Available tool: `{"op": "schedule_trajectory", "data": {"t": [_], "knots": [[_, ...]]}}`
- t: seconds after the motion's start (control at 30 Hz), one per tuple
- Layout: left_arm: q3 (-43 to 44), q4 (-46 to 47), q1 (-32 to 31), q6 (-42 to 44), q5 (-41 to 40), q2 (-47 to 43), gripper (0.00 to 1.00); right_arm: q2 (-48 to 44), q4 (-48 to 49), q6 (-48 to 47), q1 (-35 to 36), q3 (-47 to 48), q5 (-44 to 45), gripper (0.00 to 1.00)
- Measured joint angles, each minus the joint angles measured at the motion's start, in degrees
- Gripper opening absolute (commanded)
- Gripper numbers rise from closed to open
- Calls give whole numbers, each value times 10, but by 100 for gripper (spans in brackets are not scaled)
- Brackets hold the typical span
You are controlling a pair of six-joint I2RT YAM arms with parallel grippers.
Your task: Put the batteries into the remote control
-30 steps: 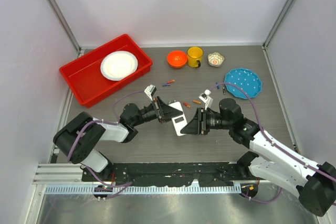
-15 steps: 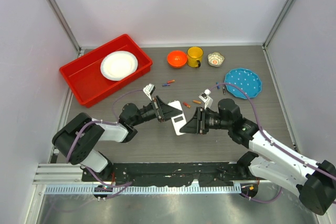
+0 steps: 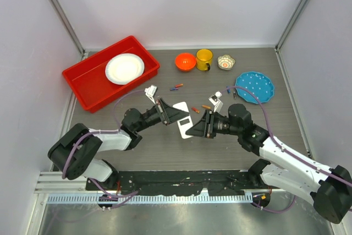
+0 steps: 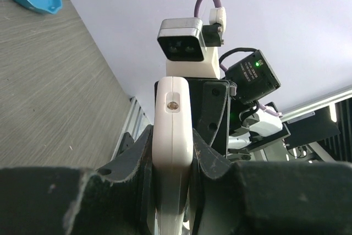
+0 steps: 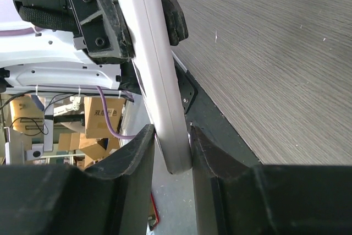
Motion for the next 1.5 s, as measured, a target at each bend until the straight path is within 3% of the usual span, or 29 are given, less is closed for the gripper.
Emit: {"op": "schedule_trajectory", "data": {"t": [0.03,0.13,0.37,0.5,0.77,0.87,0.97,1.03,1.13,1.17,1.23,1.37,1.4,1.5], "knots": [[0,-2,0,2,0,-3,0,0,8,2,0,-2,-2,28],[0,-3,2,10,1,-10,0,8,23,2,0,-3,-15,49],[-7,-7,-14,8,37,-14,0,12,49,-2,-9,0,-3,53],[-8,-5,-15,7,43,-14,0,13,55,-2,-9,0,-4,46],[-12,-6,-15,6,43,-23,0,28,79,-2,-9,0,-38,45],[-13,-6,-15,7,42,-25,0,31,79,-7,-9,1,-59,29],[-14,-5,-15,3,42,-26,0,30,76,-17,-9,5,-78,2],[-14,0,-16,-5,43,-28,0,29,79,-24,-11,7,-88,1],[-14,0,-16,-7,42,-30,14,25,77,-30,-11,7,-90,1],[-14,0,-17,-6,41,-30,29,24,76,-30,-11,7,-90,1],[-14,-1,-18,-4,41,-30,40,19,64,-35,-10,10,-87,1],[-16,-16,-10,1,27,-30,65,5,-43,-89,-10,49,-66,1],[-19,-17,-5,0,21,-30,86,2,-66,-102,-10,61,-62,1],[-32,-22,4,1,-2,-37,90,-3,-163,-157,-10,116,-38,1]]}}
